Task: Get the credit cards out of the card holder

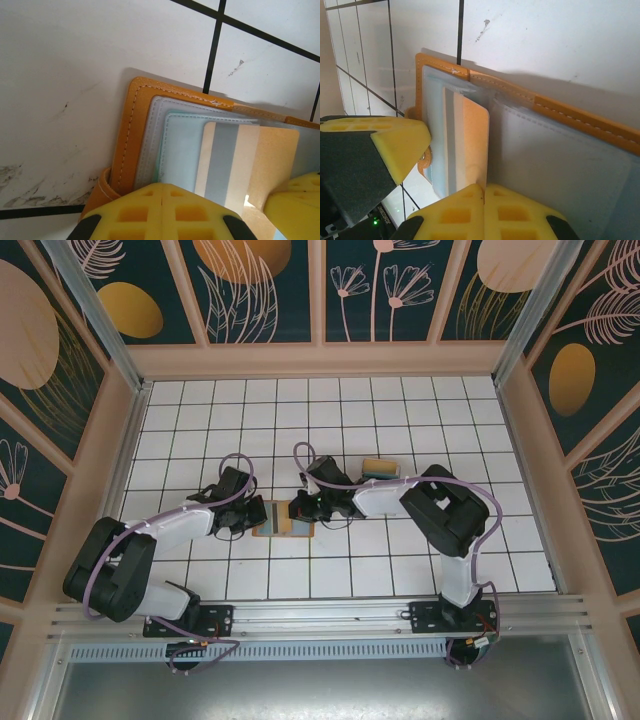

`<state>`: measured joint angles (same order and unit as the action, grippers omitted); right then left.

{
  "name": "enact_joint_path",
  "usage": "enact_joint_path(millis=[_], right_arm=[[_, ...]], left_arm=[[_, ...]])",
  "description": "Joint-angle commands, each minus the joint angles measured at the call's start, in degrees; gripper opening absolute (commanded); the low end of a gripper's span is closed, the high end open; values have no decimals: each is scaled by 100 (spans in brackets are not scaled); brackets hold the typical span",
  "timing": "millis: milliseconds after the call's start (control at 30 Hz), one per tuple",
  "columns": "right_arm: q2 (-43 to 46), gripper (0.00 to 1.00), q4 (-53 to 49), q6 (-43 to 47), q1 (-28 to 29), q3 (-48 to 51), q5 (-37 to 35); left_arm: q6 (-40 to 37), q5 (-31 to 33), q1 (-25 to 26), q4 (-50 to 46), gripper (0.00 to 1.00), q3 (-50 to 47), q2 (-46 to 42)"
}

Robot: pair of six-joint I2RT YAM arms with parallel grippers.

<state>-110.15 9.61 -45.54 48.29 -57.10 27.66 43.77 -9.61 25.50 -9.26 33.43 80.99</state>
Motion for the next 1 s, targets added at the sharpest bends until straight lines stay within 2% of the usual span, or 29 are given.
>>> enact_joint_path(millis=[0, 433, 533, 667, 800, 867, 967], right_arm=[[256, 0, 13, 49, -148, 305, -23], [1369, 0, -318, 544, -745, 1060, 101], [1708, 0, -756, 866, -855, 1005, -16], [2186, 0, -1930, 1757, -909, 486, -694], [2520, 0, -3052, 2670, -918, -182, -1589], [2651, 0, -3497, 3161, -918, -501, -2132], [2753, 0, -4050, 3994, -923, -890, -2820]], left_arm=[[0, 209, -18, -455, 0, -45, 19], [-15, 152, -18, -462, 0, 12, -53], [-15, 152, -23, -513, 0, 103, -167], [-18, 185, -19, -586, 2, 267, -391], [-26, 201, -19, -595, 16, 446, -620], [-28, 201, -23, -590, 35, 558, -756], [-50, 160, -24, -538, 52, 718, -901]])
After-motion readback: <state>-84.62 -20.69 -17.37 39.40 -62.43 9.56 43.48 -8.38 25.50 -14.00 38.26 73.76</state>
